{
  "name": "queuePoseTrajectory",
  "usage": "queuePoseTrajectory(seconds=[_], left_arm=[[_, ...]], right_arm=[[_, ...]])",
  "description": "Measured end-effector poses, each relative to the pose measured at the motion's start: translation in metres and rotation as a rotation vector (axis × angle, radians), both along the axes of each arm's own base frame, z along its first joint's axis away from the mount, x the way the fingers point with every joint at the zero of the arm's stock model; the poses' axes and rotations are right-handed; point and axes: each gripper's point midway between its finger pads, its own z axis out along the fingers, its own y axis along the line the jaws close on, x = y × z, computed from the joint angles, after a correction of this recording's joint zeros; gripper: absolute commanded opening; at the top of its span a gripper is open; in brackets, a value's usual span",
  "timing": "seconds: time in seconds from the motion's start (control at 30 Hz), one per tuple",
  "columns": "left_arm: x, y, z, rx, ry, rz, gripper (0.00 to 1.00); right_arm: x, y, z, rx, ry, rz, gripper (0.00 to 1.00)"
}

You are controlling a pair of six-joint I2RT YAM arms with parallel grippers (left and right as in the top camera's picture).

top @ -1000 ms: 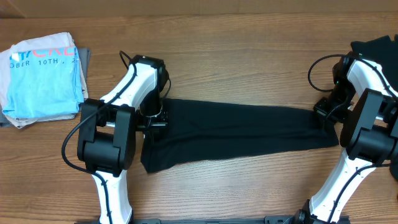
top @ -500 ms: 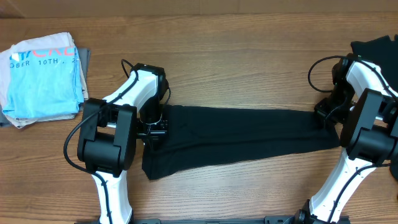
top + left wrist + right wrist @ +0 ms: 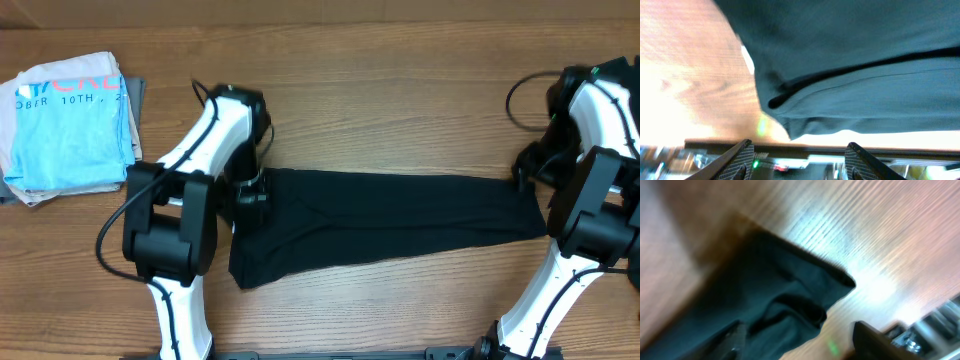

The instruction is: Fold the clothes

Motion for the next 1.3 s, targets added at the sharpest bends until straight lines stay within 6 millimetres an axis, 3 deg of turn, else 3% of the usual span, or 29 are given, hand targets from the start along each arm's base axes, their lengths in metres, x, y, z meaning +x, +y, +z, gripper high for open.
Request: queuePoseTrajectory(seconds=[0.03,0.1,0.17,0.3,0.43,0.7,0.87,1.07,1.3], left_arm=[[0.011,-0.004,0.010,-0.019,-0.054,0.004,0.47],[0.030,-0.011,0.036,-0.059,-0.168,0.010,0.24],[0.038,-0.016,0.055,-0.083,-0.240,0.011,0.04],[0.037,-0.025,0.071,-0.108,-0.290,-0.010,0.04],[0.033,-0.033,0.059,-0.106,-0.278,-0.026,0.04],[0.015,-0.033,-0.008,-0.093,-0.231,-0.016,0.04],[0.010,-0.031,-0.040,-0.093,-0.251,0.000,0.04],[0.022,-0.023,-0.064,-0.037,-0.334,0.026,0.04],[0.061,-0.012,-0.068,0.007,-0.496,0.060,0.04]], right_arm=[[0.008,-0.001,0.008,0.003,-0.033,0.007,1.00],[0.025,-0.004,0.021,-0.005,-0.101,0.017,1.00],[0.038,-0.007,0.031,-0.015,-0.158,0.026,1.00],[0.047,-0.010,0.032,-0.023,-0.198,0.028,1.00],[0.061,-0.014,0.030,-0.042,-0.256,0.031,1.00],[0.104,-0.028,0.029,-0.098,-0.430,0.036,1.00],[0.126,-0.035,0.032,-0.128,-0.523,0.040,1.00],[0.140,-0.039,0.035,-0.148,-0.578,0.041,1.00],[0.141,-0.040,0.036,-0.149,-0.582,0.041,1.00]])
